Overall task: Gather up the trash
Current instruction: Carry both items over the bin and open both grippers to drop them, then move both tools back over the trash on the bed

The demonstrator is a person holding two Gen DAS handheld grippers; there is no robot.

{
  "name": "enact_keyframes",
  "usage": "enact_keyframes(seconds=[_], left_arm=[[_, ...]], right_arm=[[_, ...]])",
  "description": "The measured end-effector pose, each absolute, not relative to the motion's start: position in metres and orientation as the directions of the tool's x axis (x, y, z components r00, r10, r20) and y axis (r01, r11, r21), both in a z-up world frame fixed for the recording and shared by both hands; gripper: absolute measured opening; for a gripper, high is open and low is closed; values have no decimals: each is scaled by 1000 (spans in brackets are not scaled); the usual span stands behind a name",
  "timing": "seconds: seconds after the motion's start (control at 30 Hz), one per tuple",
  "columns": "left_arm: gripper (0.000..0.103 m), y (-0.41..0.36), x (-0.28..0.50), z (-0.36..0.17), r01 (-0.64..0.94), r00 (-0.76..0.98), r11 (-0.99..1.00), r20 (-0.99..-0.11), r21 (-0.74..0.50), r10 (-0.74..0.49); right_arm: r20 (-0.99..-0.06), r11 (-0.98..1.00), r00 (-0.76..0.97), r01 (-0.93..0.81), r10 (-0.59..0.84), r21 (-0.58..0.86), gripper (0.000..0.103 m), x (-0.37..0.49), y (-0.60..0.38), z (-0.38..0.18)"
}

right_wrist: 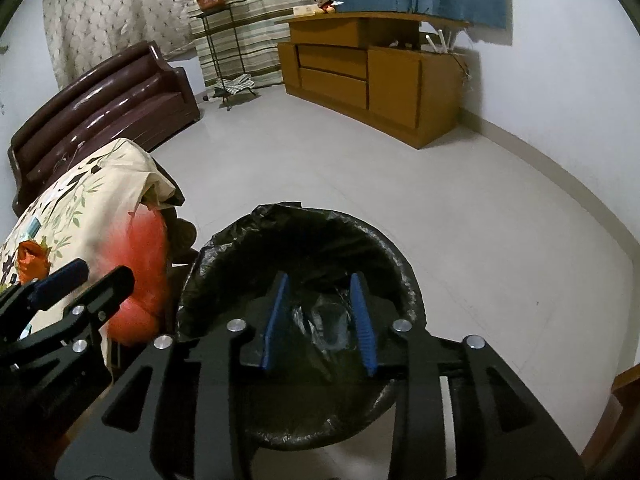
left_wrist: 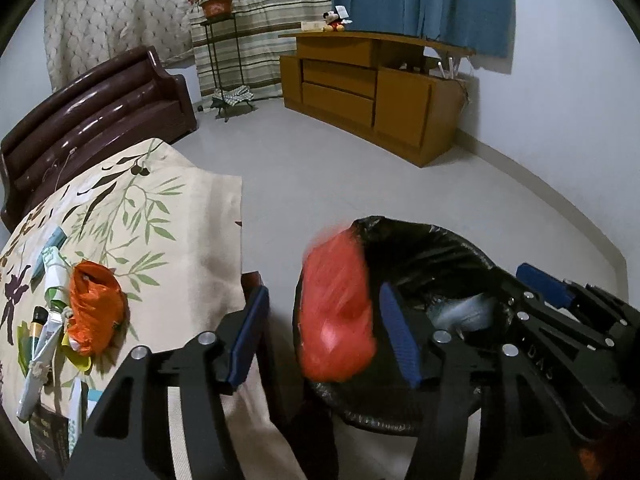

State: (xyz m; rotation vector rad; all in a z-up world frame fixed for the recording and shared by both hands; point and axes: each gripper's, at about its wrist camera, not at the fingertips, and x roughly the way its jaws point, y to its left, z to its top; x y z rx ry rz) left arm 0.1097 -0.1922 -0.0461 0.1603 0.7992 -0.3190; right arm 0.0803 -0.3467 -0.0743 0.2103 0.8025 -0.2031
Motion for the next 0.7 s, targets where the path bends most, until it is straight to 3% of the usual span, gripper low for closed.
enact_keyframes(seconds=[0.53, 0.6, 0.7], left_arm=[[60, -170, 97, -18, 321, 684, 947, -691, 1, -231], [60, -165, 93, -13, 315, 696, 949, -682, 8, -225], [60, -151, 88, -7, 296, 709, 955, -672, 10, -213]], right_arm=[[-710, 962, 699, 245, -90, 119, 35, 65, -331, -59], [-706, 965, 704, 234, -83, 119, 41, 63, -325, -54], [-700, 969, 710, 220, -80, 112, 42, 61, -315, -49]])
